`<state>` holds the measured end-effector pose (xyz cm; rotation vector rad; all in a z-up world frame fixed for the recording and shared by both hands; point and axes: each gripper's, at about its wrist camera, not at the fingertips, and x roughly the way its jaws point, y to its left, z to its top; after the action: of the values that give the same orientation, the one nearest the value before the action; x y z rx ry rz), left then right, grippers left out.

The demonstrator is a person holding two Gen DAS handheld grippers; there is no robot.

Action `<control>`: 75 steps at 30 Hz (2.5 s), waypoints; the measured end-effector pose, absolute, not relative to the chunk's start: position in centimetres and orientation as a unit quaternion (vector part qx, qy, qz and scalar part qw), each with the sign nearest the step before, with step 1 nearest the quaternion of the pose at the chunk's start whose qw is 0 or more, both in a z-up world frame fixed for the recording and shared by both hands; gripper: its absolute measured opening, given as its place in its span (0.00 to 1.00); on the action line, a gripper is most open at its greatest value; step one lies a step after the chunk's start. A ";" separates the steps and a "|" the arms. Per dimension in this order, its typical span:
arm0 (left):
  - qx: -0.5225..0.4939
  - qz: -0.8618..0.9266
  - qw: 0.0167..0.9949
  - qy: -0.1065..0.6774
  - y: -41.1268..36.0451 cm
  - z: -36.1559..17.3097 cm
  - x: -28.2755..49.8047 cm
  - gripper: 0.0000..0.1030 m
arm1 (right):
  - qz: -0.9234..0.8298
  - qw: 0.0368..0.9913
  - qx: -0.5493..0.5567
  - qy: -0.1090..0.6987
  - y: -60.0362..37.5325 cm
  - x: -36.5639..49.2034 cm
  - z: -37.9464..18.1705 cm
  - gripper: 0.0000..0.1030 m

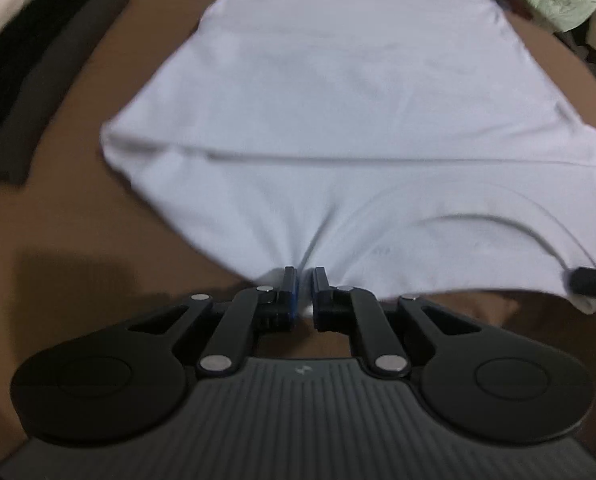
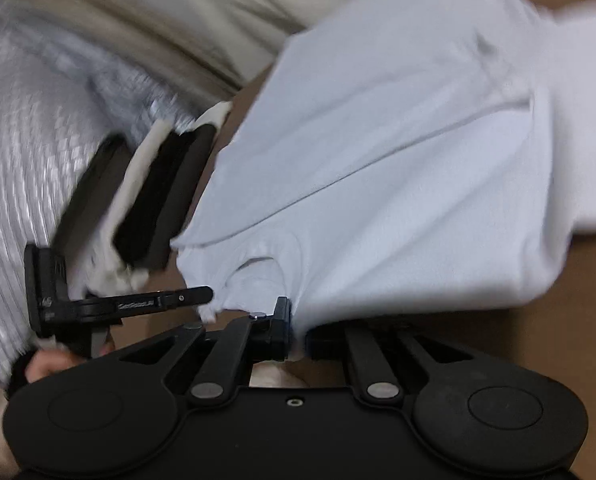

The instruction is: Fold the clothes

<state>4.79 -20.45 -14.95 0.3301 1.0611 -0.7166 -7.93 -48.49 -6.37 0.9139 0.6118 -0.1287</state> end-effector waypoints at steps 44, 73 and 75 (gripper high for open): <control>0.174 -0.400 0.800 0.413 -39.7 -16.6 -3.9 0.58 | -0.346 0.877 0.166 0.287 -55.6 -16.5 -6.3 0.00; 0.245 -0.530 0.730 0.357 -48.4 -14.5 -10.7 0.63 | -0.450 0.787 0.371 0.200 -61.3 -48.7 -2.6 0.66; 0.248 -0.538 0.723 0.356 -48.4 -14.8 -11.0 0.64 | -0.450 0.783 0.397 0.164 -62.7 -49.1 -3.0 0.66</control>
<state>-10.97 -48.36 -14.77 0.5467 0.7850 -1.1874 -49.15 -62.65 -2.96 0.8576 0.3549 -0.9707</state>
